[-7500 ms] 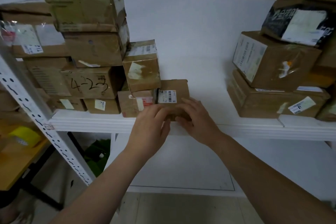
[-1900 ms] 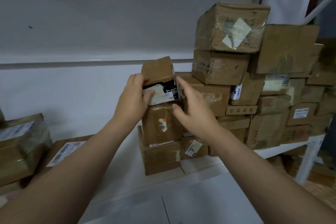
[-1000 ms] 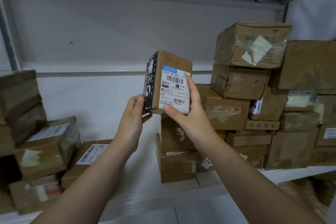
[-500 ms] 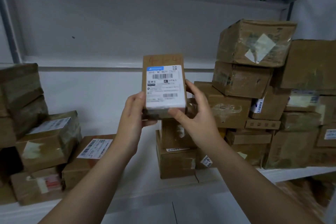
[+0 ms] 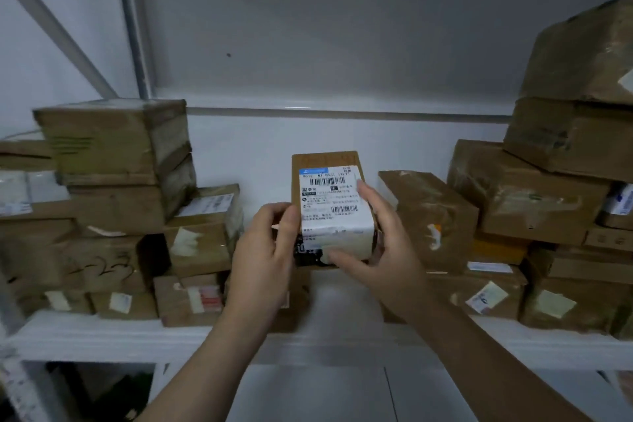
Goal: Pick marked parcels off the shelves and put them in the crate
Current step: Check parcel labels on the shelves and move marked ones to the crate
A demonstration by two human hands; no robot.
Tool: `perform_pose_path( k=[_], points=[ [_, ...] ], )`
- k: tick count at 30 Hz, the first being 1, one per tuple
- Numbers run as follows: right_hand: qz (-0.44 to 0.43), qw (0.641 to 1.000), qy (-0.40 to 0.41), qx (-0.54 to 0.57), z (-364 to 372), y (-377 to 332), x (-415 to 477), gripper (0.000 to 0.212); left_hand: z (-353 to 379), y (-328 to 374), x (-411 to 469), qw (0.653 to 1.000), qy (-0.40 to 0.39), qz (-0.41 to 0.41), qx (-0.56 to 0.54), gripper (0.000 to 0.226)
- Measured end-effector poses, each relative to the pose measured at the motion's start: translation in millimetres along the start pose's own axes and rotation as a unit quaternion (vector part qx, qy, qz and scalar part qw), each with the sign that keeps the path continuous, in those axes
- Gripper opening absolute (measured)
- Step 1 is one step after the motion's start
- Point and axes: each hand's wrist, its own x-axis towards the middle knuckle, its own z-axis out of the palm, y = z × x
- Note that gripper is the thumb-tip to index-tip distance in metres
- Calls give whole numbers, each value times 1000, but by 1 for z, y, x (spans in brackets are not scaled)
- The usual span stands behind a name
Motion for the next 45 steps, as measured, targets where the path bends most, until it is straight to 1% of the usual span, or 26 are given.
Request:
perform_pose_path(
  k=[2,4,5,6,8,9,10,12,15,20,24,28,32,34,36,38,41,43,45],
  points=[
    [14,1000,5,6,20,7,-1,78,-14,-7,-1,999,-1,13,43,53],
    [34,999,20,29,35,10,2,76,-29,-14,1,994,-27,36,95,47],
    [44,998,30,42,41,11,5,76,-36,-20,2,988,-28,61,140,43],
    [49,997,39,48,47,11,8,76,-44,-26,4,975,-17,96,200,39],
    [60,996,47,43,58,10,16,75,-61,-41,9,938,28,150,313,37],
    [63,996,43,47,64,8,22,74,-70,-48,11,925,51,159,341,37],
    [62,996,34,59,70,6,29,74,-79,-54,13,920,68,159,352,36],
    [58,996,11,74,85,-1,46,74,-95,-60,17,920,88,153,349,38],
    [51,996,-17,72,108,-17,71,74,-112,-64,23,919,85,158,350,43],
    [91,991,-40,88,143,-25,92,82,-130,-73,30,915,71,166,361,45],
    [94,993,-40,62,161,-21,87,75,-137,-77,34,910,60,182,368,45],
    [91,995,-23,30,167,-18,87,78,-142,-80,39,907,32,190,373,42],
    [100,993,-46,-38,160,-17,87,84,-141,-79,39,902,15,204,380,41],
    [116,990,-45,-70,154,-20,85,84,-138,-74,40,900,5,216,379,39],
    [122,987,-37,-93,145,-24,78,79,-133,-66,40,897,-7,231,377,40],
    [107,987,-16,-121,129,-28,69,72,-124,-55,38,894,-19,253,371,39],
    [80,978,16,-193,101,-31,48,50,-101,-45,31,899,-46,269,342,33],
    [67,970,34,-231,80,-27,31,34,-83,-41,25,903,-70,270,327,33],
    [65,962,61,-259,56,-23,12,25,-64,-39,19,907,-107,269,307,37]
  ],
)
